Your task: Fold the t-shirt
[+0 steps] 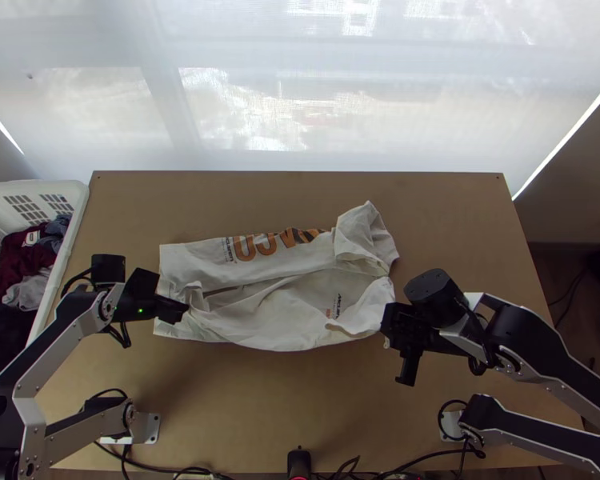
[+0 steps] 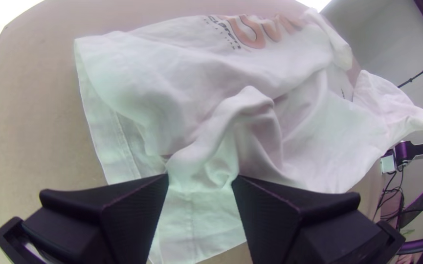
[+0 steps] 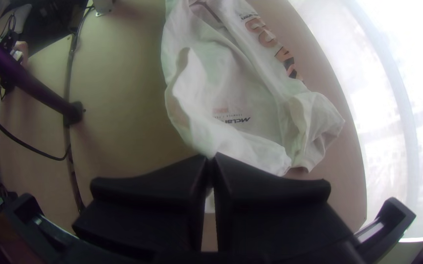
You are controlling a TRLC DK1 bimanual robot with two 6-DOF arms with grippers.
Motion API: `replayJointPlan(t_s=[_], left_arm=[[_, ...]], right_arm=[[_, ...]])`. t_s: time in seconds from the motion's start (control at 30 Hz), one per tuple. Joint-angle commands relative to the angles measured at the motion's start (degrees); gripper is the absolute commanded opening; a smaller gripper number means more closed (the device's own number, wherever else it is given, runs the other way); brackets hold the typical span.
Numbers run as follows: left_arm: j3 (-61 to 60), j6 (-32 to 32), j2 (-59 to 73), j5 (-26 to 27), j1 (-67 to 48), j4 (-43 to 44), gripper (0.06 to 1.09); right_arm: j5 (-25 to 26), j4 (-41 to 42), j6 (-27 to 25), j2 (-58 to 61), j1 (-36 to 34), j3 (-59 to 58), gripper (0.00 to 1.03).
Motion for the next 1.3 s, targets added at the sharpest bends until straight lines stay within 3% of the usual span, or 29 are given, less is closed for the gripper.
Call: replayJointPlan(t_s=[0.0,0.23,0.37,0.8,1.27], left_arm=[[-0.1,-0.1,2.1,0.0,-0.5,1.0,0.65],[0.0,0.7,1.4,0.0,0.0,1.0,0.23],[0.3,0.6,-1.3,0.0,0.0,0.7,0.09],[7.9,-0.6,-11.6,0.0,-0.4,-14.2,0.09],[1.3,0.8,-22.8,-0.2,-0.6,-25.3,0.09]], right_arm=[[0.0,-0.1,0.1,0.5,0.0,0.4,0.03],[0.0,-0.1,0.1,1.0,0.0,0.8,0.03],[0.0,-0.1,0.1,1.2,0.0,1.1,0.03],[0.2,-0.1,0.0,0.9,0.0,1.0,0.03],[0.2,0.0,-0.3,-0.6,-0.1,0.2,0.03]])
